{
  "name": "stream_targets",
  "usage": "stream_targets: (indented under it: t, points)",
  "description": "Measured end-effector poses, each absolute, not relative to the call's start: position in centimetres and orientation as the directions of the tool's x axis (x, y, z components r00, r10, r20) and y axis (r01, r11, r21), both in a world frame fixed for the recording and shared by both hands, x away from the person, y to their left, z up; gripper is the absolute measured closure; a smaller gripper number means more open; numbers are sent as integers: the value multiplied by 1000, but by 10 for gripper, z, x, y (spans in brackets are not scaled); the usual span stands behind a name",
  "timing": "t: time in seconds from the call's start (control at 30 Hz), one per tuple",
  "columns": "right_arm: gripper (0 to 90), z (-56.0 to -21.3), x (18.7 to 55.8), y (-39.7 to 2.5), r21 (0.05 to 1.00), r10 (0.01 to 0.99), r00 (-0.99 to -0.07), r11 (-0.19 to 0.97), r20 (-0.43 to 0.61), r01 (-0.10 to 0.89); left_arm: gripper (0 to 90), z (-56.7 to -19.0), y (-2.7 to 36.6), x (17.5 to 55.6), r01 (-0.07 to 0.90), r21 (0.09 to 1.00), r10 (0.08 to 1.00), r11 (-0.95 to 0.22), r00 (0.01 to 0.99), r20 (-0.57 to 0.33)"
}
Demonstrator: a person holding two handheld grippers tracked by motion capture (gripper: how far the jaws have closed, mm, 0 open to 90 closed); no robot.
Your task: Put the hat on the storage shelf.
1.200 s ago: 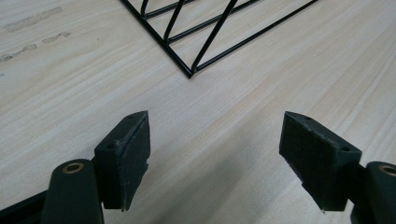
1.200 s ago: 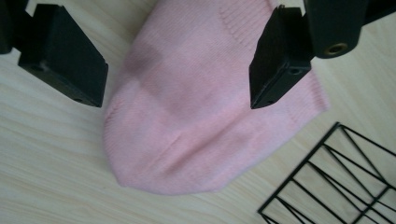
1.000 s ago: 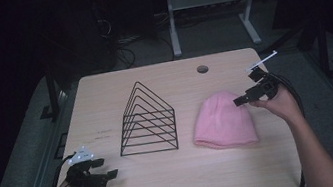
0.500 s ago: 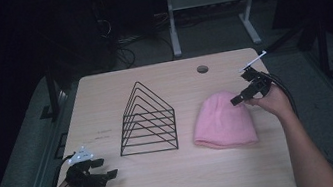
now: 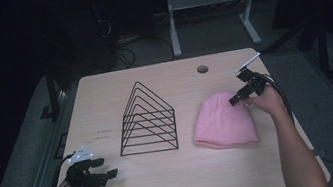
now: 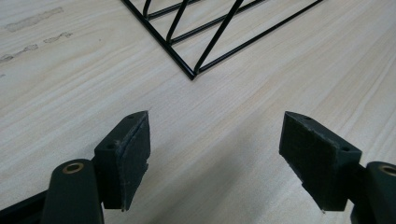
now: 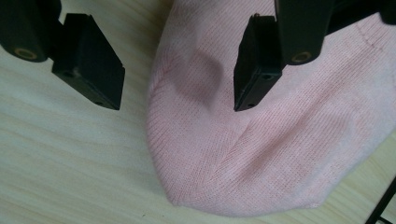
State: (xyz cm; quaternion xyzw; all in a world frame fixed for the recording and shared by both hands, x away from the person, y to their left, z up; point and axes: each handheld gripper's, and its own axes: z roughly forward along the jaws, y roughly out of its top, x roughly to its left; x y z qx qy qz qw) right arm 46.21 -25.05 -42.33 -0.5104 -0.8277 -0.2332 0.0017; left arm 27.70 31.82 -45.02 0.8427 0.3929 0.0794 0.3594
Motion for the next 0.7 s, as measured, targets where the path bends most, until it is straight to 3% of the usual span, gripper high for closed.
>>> stream_targets:
  t: [0.7]
  points:
    - [598, -443, 467, -248, 340, 849, -429, 323, 307, 883, 249, -452, 319, 277, 613, 671, 729, -416, 666, -157]
